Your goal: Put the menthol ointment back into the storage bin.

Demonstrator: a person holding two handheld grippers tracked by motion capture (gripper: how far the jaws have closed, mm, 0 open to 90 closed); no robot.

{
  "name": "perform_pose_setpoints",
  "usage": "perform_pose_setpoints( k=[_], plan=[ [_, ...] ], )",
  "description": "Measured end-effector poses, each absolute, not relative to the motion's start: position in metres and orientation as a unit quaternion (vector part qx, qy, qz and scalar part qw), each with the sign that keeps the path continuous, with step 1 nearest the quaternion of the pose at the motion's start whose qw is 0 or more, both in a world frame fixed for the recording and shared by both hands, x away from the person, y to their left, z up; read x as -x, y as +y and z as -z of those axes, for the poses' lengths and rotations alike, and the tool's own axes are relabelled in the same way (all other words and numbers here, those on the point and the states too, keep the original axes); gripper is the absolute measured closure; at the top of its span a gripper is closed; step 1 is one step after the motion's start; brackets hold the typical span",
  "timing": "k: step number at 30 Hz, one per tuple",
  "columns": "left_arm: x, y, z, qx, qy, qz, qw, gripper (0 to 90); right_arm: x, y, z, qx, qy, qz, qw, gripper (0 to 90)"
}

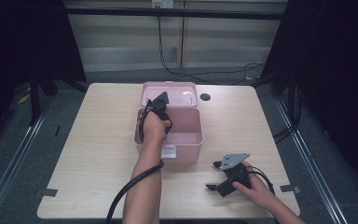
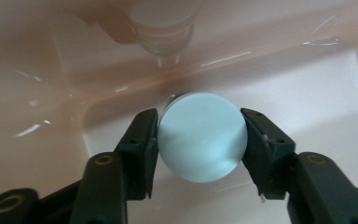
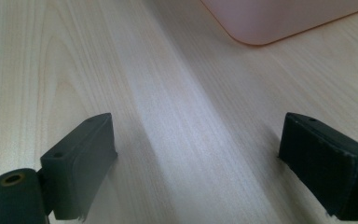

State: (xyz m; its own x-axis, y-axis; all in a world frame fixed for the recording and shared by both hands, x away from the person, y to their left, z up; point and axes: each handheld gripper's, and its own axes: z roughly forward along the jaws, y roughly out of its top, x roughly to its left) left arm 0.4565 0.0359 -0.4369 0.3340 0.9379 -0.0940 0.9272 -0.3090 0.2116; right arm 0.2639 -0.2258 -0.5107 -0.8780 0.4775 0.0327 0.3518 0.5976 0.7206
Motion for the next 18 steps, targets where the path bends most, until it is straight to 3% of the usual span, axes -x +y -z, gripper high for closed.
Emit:
perform_pose_setpoints(
  k=[18],
  plan=[
    [-0.453,0.039,0.426,-0.813,0.57,-0.009,0.121,36.4,-0.264,-0.226,0.511,-0.232,0.89,-0.384,0.084,10.0]
  ],
)
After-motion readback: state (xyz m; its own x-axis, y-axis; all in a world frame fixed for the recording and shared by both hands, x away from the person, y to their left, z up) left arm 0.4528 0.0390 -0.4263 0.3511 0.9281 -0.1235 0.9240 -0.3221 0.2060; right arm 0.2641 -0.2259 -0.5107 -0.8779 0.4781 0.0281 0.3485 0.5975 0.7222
